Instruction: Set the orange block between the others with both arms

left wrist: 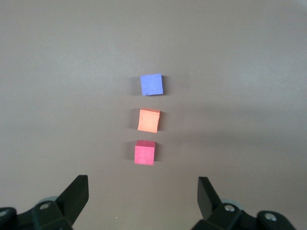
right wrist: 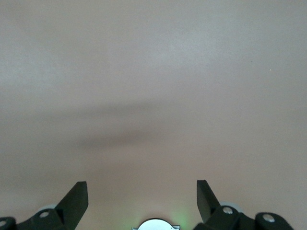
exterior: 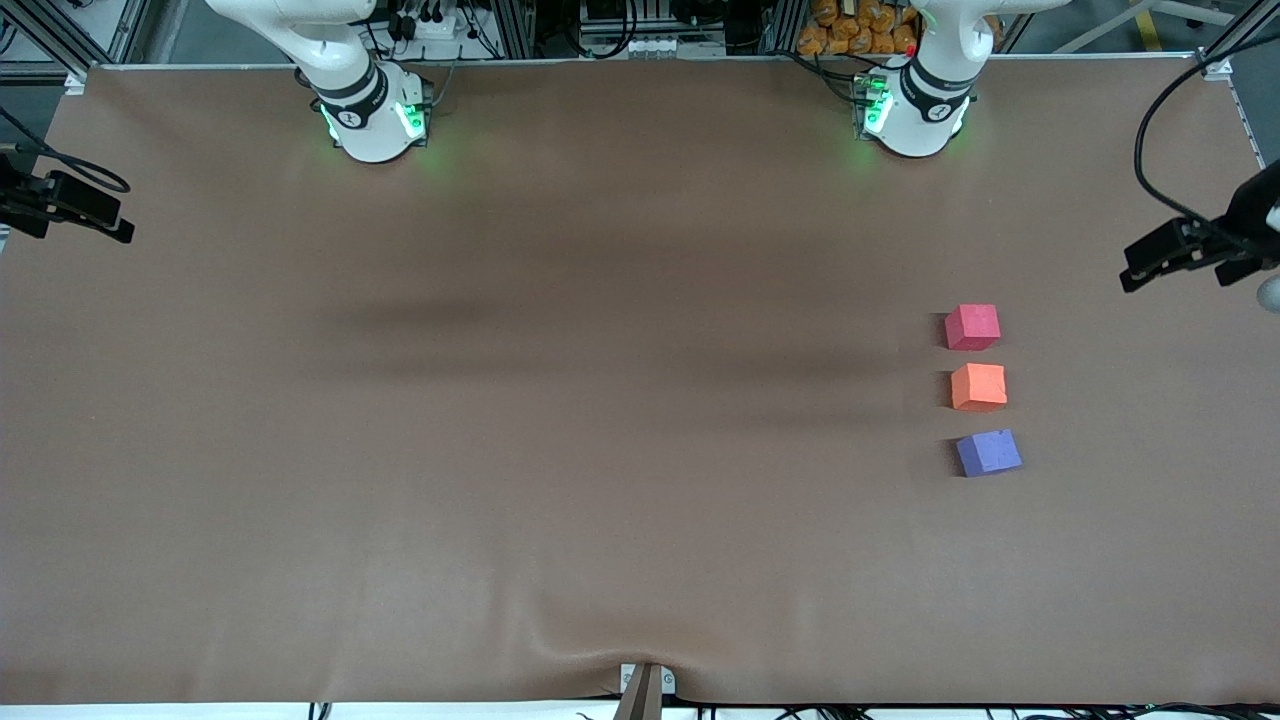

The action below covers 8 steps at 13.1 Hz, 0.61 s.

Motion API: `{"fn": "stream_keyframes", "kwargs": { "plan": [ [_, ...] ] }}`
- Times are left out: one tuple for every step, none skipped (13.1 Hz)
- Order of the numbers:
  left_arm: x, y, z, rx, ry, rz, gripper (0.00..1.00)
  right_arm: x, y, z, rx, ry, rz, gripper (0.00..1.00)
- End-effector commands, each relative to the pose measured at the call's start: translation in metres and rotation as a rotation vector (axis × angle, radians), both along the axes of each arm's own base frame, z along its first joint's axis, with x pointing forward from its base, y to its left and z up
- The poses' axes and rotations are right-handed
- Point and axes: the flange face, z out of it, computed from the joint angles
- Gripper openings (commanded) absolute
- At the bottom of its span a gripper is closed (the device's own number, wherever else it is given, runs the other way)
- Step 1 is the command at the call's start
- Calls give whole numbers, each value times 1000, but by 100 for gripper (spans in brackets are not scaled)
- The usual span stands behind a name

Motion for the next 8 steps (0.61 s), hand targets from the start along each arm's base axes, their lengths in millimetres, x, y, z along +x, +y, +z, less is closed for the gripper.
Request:
{"fn": "stream_keyframes", "kwargs": {
  "plan": [
    [-25,-7,5,-25,10,8,100,-4,-5,0,8,4,-4,100],
    [-32,-10,5,-25,13,3,100,-4,-4,0,9,5,-4,100],
    [-39,-11,6,-22,13,8,100,-4,-4,0,9,2,-4,100],
    [-46,-17,6,-20,16,16,100,-3,-4,1,9,1,-4,100],
    [-47,-18,5,-18,19,22,100,-3,-4,1,9,-1,-4,100],
    [-46,-18,5,-16,18,2,100,-3,-4,1,9,-1,-4,100],
    [-45,-19,6,-6,14,6,100,-3,-4,1,9,-1,-4,100],
    [-45,-19,6,-3,15,14,100,-3,-4,1,9,-1,-4,100]
  ]
}}
